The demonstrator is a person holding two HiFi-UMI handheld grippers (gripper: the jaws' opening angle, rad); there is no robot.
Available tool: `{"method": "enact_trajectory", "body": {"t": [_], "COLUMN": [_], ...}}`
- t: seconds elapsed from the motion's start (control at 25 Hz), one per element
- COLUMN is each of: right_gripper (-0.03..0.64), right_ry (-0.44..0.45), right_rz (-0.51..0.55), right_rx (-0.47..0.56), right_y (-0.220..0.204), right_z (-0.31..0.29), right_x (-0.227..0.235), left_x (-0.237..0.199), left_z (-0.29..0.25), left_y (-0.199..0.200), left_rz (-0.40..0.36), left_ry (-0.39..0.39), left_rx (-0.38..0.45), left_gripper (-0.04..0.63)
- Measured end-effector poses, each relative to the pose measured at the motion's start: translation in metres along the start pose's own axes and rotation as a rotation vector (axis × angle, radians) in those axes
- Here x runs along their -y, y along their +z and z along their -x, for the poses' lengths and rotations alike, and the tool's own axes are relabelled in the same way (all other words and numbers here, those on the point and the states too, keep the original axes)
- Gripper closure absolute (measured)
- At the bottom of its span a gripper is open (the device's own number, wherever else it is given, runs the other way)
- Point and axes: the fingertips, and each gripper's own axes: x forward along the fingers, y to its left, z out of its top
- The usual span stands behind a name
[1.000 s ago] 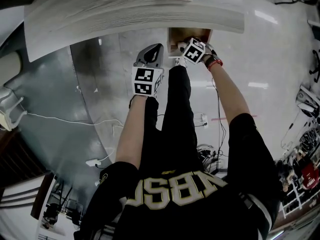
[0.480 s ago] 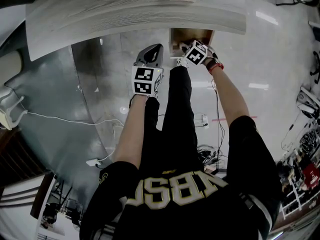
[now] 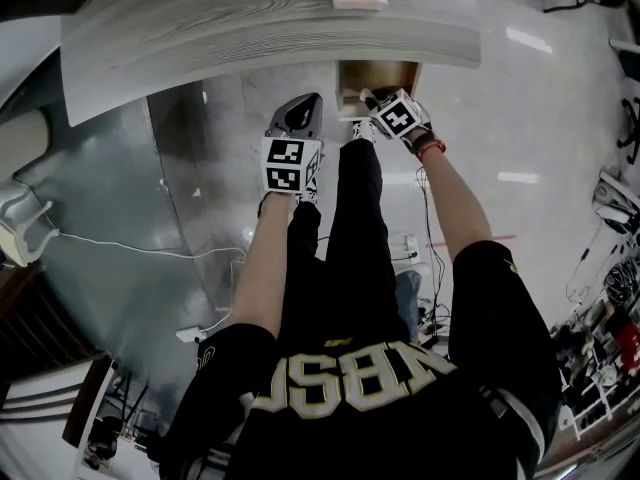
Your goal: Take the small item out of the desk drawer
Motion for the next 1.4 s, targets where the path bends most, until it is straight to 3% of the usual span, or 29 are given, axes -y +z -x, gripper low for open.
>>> {"method": "enact_trajectory", "body": {"t": [0.4,0.6,0.76,1.0,1.16,1.4], "right_gripper": [0.534,0.534,0.534,0.534,0.534,0.534], "right_ry": [-0.035,-0.049,-0.132,-0.179,-0.256,-0.335], "right_rz": [-0.353,-0.455,-0.504,-0.681,-0.73,-0.719], "right_rx": [0.215,0.303,0.371,0.532,0.625,0.741], "right_y": [0.009,0.0,0.007,0.008,0.015,0.024], "right_z": [0.078,0.106,0.151,0.201,0.244,0.294], "right_x": [-0.002,-0.01,-0.009,-0.02,-0.027,-0.04], "left_x": [0.007,0.015,0.024,0.035,0.046,0.059], "left_z": [0.027,0.044,0.055,0.08,0.09,0.111], "left_y": [0.018,0.034,0.047,0.059,0.075,0.105], "left_rz": [-0.021,-0.03,-0.049,-0.035,-0.059,-0.1], "left_ry": [-0.004,-0.014,-0.038,-0.05,-0.063,-0.064], "left_rx": [0.027,0.059,0.083,0.12,0.153,0.215], "left_gripper": [0.583,0.583,0.583,0.583,0.583,0.583]}}
